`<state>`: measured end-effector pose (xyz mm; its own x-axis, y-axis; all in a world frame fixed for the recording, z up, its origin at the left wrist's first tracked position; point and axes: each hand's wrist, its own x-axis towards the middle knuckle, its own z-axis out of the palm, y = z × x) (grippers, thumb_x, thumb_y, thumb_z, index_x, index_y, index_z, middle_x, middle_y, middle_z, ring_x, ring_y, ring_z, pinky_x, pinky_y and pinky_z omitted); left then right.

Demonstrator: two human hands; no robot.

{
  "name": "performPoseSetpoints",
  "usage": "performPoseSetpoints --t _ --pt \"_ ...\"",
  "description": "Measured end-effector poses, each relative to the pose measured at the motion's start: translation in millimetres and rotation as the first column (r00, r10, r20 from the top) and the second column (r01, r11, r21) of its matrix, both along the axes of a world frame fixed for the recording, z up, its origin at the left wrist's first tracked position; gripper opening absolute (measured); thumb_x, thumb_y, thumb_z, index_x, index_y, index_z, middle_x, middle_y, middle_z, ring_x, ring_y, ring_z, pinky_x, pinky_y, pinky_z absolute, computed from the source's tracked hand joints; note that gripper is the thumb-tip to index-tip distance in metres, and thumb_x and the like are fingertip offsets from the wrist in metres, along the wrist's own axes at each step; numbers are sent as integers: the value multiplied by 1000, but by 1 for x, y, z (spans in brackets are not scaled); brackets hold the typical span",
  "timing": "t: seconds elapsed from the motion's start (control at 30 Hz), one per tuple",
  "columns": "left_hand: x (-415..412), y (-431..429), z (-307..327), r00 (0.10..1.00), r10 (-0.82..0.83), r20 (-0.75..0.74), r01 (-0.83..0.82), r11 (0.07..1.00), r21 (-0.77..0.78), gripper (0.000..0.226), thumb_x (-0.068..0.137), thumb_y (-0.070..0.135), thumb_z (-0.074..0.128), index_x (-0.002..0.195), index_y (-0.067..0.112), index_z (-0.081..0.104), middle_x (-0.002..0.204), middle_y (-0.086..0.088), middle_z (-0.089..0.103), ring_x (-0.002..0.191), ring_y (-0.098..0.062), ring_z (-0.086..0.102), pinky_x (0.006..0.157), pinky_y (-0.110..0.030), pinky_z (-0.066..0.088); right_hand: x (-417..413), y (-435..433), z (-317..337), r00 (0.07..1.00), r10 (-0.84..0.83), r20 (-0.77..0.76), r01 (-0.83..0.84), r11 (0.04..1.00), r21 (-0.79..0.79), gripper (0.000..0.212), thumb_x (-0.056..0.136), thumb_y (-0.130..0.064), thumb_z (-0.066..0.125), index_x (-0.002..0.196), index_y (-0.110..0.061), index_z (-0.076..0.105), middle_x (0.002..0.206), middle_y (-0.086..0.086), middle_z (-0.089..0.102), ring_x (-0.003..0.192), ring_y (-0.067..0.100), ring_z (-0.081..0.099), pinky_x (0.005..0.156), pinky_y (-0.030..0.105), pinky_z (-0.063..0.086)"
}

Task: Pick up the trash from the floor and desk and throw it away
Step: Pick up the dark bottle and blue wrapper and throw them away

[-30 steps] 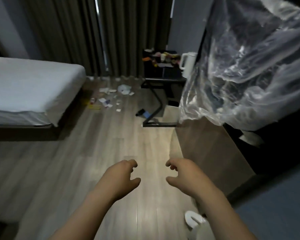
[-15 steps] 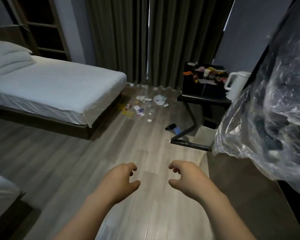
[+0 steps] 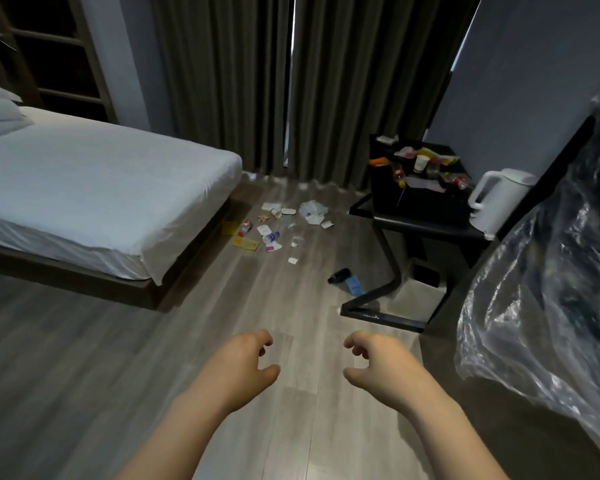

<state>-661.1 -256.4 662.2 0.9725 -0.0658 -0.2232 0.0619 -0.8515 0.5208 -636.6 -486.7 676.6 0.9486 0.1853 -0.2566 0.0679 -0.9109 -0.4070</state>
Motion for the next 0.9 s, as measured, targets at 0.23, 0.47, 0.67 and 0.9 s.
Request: performPoseSetpoints --t 0.23,0.47,0.67,0.9 --pt "109 47 -2 998 -60 -29 59 998 -10 47 88 41 58 132 26 46 124 7 55 98 -8 55 77 -17 41 92 42 -9 997 -59 -52 59 998 -1 46 81 -32 63 125 -30 54 117 -8 59 104 9 57 78 19 45" --pt "204 62 -18 993 -89 -82 89 996 -2 46 88 40 59 130 26 48 123 7 56 99 -9 55 79 -17 41 185 52 -23 993 -89 -79 88 996 -7 45 81 -32 64 125 -29 55 116 -8 59 104 8 56 84 20 48" --pt "315 62 -21 993 -87 -84 92 994 52 47 87 42 59 130 26 48 121 7 57 97 -11 56 76 -18 41 298 53 -33 993 -81 -86 86 995 50 46 81 -31 65 126 -27 55 116 -7 57 106 10 55 82 20 45" --pt "439 50 -17 992 -91 -82 98 992 76 46 87 42 59 129 27 49 119 8 58 102 -8 56 84 -19 45 422 40 -34 989 -69 -131 77 995 61 46 81 -31 65 126 -27 55 119 -6 59 109 11 57 88 25 49"
